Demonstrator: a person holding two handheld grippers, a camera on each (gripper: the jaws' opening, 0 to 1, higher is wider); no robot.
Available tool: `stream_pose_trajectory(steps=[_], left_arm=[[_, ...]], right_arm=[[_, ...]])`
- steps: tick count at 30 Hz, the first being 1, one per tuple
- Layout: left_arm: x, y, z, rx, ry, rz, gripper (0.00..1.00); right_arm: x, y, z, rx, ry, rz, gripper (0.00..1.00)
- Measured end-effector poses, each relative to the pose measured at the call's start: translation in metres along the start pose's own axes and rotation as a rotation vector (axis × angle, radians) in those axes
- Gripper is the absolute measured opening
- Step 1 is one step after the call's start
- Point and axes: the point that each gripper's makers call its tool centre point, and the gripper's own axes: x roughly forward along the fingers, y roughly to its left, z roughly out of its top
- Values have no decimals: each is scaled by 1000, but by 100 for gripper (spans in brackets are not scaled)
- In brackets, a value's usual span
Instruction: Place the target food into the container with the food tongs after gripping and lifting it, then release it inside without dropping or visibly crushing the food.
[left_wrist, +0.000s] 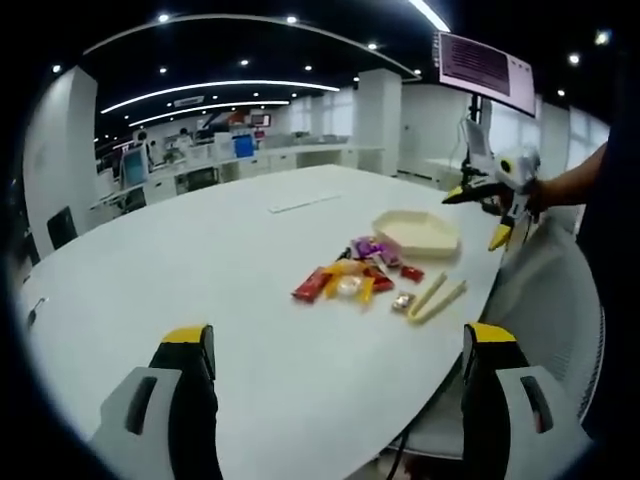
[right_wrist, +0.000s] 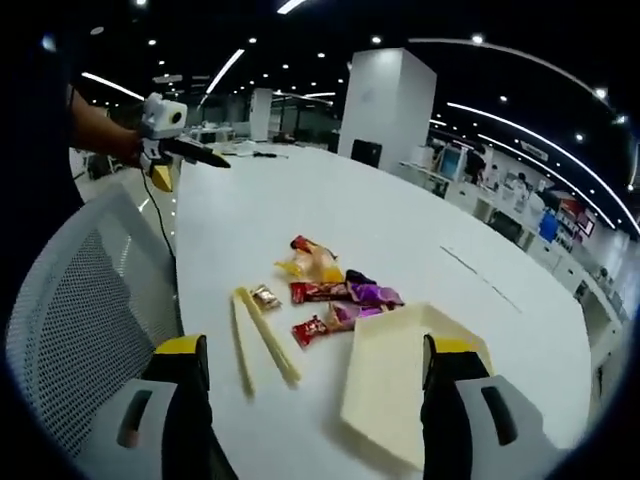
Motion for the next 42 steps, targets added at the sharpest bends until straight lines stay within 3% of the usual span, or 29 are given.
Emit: stream_pose_trajectory(steps=[5, 12, 17, 25, 31, 38, 42], left_arm=[[-2, 2, -2, -9, 0, 9, 99], [-4, 1, -4, -17, 4, 8, 99], [-4, 1, -4, -17, 12, 7, 99], [-3, 1, -5, -21, 14, 2, 99], [-4, -1, -7, -22, 25, -5, 99], [-5, 3, -7, -21, 31, -5, 99], [-4, 3, -5, -16, 37, -9, 99]], right_arm=[[20, 12, -11, -31, 41, 79, 79], [35, 25, -28, -42, 93, 153, 61], [45, 34, -41, -27, 124, 199, 55], [54, 36, -54, -2, 149, 228, 44], [59, 39, -58, -31, 176, 255, 33], [62, 42, -60, -80, 195, 272, 32], [63, 37, -61, -68, 209, 283, 25]])
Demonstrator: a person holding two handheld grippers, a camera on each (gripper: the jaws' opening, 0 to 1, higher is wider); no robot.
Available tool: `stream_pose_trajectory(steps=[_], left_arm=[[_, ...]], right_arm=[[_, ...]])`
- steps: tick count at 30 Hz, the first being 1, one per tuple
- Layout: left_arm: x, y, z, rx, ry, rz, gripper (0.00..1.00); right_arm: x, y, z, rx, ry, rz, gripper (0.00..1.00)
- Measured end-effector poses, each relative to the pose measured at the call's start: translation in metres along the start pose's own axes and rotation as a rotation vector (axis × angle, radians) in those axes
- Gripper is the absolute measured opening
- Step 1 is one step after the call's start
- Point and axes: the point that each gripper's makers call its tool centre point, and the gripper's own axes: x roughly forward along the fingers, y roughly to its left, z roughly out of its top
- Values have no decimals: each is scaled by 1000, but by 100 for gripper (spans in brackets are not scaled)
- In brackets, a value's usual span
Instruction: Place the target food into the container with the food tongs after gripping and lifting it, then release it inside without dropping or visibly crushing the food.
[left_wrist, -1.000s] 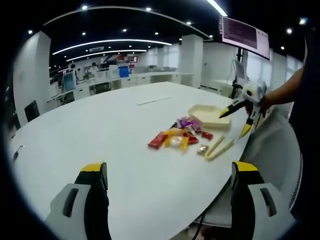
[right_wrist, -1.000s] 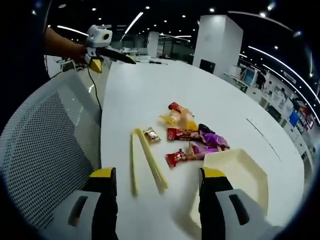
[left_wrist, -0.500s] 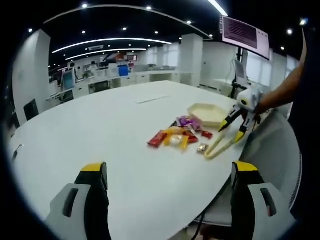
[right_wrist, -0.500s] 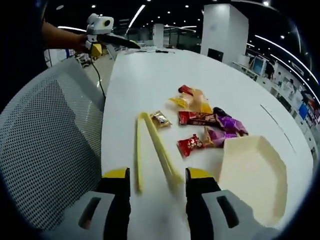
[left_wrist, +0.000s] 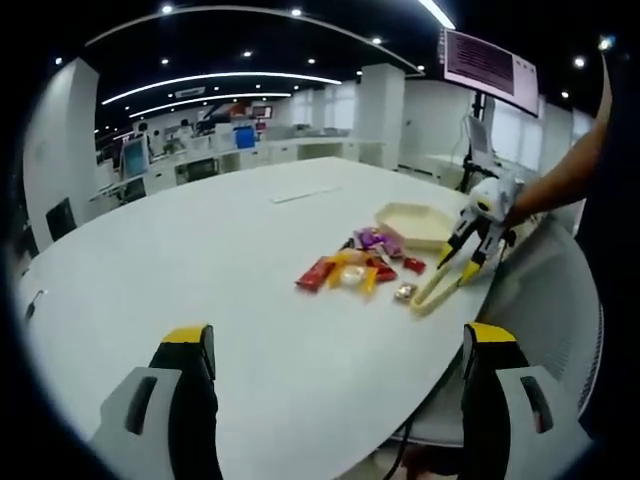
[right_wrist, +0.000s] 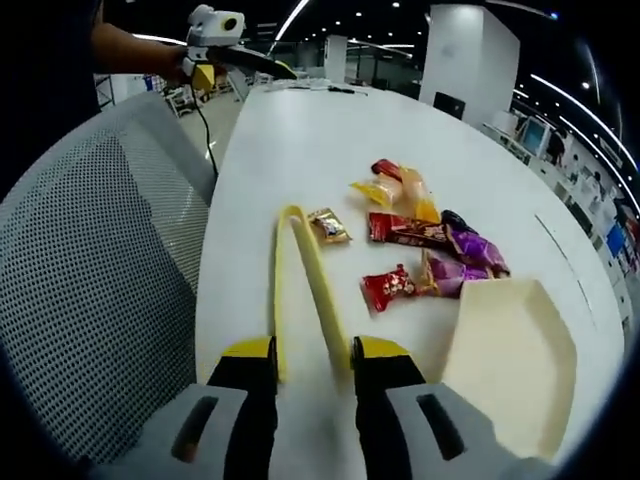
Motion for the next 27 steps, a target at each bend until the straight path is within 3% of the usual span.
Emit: stream_pose_trajectory(steps=[6, 7, 10, 21, 27], left_arm=[[0, 1, 4, 8, 0, -1, 99], [0, 1, 5, 8, 0, -2, 99], [0, 2, 5, 12, 0, 0, 99], [-1, -2, 5, 12, -1, 0, 99], [1, -5, 7, 18, -5, -8, 99]], right_arm=[[3, -4, -1, -34, 75, -10, 5], [3, -3, -4, 36, 92, -9, 5], [3, -4, -2, -1, 89, -13, 3], [-8, 5, 2, 96, 85, 15, 2], [-18, 8, 12, 99, 84, 24, 2]])
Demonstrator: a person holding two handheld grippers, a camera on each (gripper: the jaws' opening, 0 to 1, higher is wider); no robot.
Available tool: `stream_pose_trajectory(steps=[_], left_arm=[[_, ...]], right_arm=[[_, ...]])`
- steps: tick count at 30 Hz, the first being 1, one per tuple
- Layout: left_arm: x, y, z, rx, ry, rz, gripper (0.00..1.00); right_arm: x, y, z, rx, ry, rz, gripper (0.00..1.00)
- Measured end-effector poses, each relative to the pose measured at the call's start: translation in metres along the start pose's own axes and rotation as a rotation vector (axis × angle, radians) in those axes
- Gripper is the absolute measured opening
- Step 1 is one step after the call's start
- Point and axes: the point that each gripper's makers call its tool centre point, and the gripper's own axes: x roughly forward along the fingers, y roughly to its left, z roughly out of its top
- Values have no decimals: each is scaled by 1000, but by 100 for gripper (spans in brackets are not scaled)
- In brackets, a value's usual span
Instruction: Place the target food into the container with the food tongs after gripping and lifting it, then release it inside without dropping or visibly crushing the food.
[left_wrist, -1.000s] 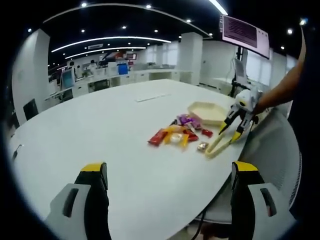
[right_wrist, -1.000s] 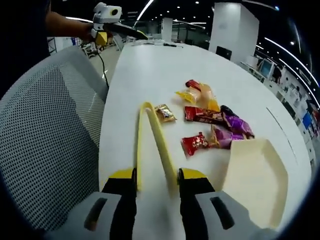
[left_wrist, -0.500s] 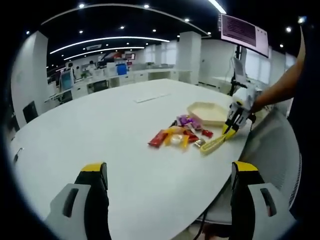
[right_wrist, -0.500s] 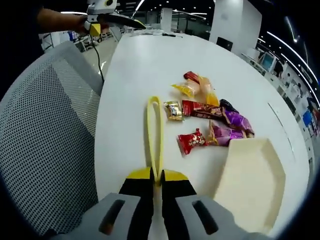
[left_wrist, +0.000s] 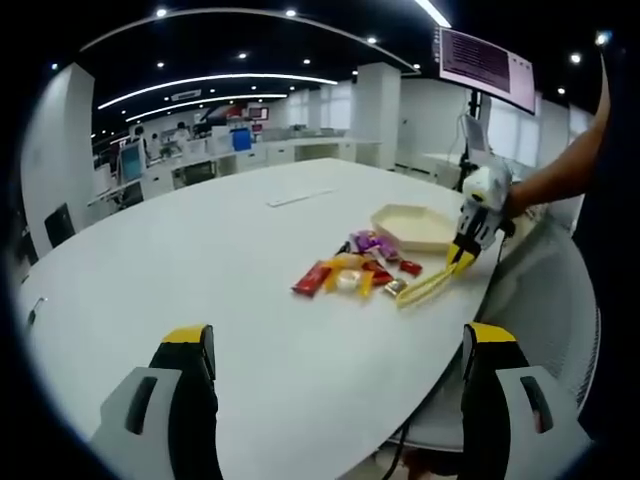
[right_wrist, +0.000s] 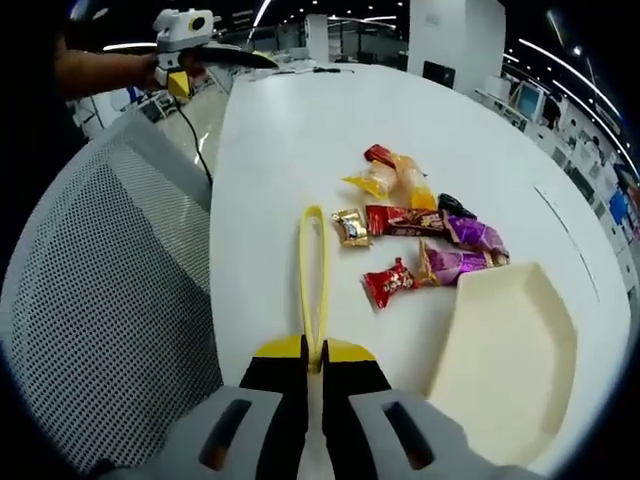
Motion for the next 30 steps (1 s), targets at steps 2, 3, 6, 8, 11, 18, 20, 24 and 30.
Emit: stream_pose_trajectory(steps=[2, 3, 6, 8, 11, 18, 20, 24, 30], left_arm=[[0, -1, 2, 2, -2, -3, 99], [1, -1, 3, 2, -4, -3, 99], [2, -2, 6, 3, -10, -10, 99], [2, -3, 8, 5, -12, -15, 99], [3, -6, 12, 11, -17, -30, 99], [-1, 1, 19, 29, -19, -39, 99], [-1, 3, 19, 30, -20, -38, 99], [-2, 3, 23, 24, -28, -43, 99], [-1, -1, 33, 26, -49, -68, 99]], right_arm=[[-2, 0, 4, -2, -6, 3, 1], [-5, 0, 8, -10, -13, 4, 1], [-9, -1, 15, -7, -24, -2, 1], [-12, -3, 20, -6, -35, -5, 1], [-17, -4, 27, -12, -44, -13, 1], [-31, -13, 44, -7, -66, -34, 1], [-35, -16, 48, 0, -74, -40, 1], [-43, -20, 57, -1, -85, -55, 1], [-60, -28, 77, -5, -115, -73, 1]])
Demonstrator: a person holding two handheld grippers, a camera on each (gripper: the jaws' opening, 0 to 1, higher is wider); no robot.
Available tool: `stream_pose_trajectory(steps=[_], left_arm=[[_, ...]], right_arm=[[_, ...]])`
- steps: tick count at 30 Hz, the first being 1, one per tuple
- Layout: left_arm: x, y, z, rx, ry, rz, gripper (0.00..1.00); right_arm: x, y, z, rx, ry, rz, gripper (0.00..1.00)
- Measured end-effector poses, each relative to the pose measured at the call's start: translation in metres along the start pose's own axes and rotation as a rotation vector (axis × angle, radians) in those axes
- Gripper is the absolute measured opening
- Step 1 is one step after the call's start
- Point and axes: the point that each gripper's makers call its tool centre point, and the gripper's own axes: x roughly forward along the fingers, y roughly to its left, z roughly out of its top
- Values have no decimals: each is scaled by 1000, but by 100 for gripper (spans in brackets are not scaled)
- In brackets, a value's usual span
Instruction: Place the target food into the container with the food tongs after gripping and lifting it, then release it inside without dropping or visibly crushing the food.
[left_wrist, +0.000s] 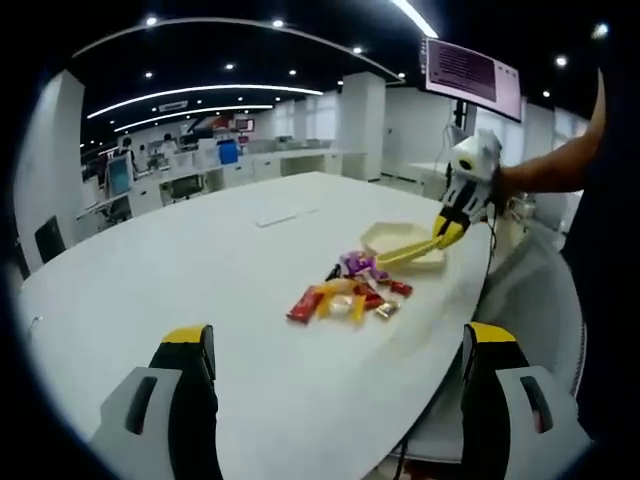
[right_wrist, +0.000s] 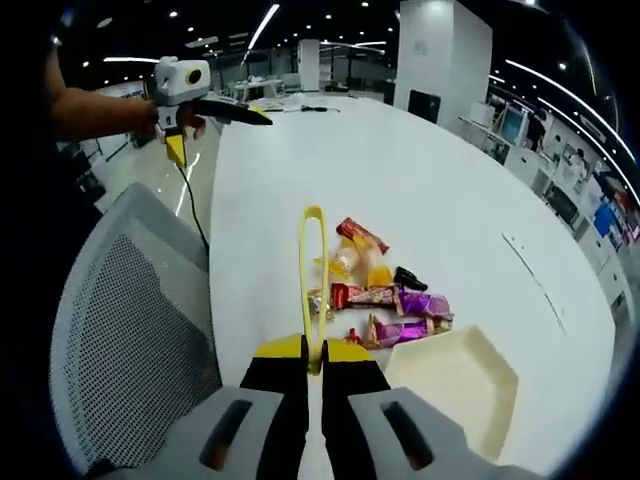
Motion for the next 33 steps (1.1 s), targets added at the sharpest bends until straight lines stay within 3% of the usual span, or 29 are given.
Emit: stream_pose_trajectory(steps=[14, 23, 33], left_arm=[[14, -3, 24, 19, -8, -85, 97], [26, 1, 43, 12, -37, -106, 96], [44, -4, 66, 8, -51, -178, 93]], right_arm=[[-24, -9, 35, -23, -50, -14, 1], [-35, -18, 72, 11, -135, -30, 1], [-45, -11, 106, -28, -197, -31, 1]])
